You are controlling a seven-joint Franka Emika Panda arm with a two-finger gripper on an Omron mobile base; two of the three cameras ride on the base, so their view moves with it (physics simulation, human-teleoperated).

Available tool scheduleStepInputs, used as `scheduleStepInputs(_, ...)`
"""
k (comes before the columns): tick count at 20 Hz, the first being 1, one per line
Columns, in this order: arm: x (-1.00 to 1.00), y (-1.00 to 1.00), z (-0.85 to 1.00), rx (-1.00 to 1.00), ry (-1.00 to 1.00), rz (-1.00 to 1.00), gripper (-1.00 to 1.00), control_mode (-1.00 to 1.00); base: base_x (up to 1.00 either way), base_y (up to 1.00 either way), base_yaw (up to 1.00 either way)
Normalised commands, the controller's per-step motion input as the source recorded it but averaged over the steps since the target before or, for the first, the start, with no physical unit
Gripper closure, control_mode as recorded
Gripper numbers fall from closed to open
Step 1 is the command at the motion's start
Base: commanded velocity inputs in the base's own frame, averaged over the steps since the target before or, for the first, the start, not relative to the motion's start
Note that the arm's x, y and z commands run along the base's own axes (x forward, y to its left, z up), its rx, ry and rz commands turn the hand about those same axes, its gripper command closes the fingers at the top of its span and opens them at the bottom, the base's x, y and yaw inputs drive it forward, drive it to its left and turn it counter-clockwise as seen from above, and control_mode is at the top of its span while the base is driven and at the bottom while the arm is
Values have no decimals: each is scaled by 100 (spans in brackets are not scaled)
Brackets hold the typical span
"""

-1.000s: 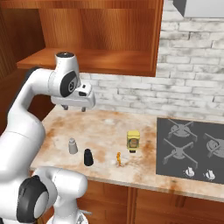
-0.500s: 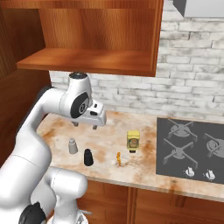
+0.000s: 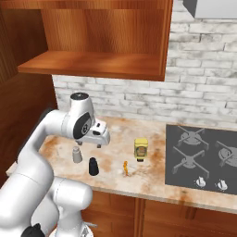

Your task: There are various items on the counter. Only move the condiments/shakers into the cabinet.

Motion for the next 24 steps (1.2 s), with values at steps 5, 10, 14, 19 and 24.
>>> scheduleStepInputs(5,-8,2,-57,0,0,-1,-100,-100,0,0,0)
scheduleStepInputs(10,-3,0,-33,0,0,0,-100,-100,0,0,0)
scheduleStepInputs(14,0,0,-15,-4,-5,0,-100,-100,0,0,0)
scheduleStepInputs(19,4,2,-22,-2,-6,0,-100,-100,0,0,0)
scheduleStepInputs(24,6,1,-21,0,-1,0,-100,-100,0,0,0)
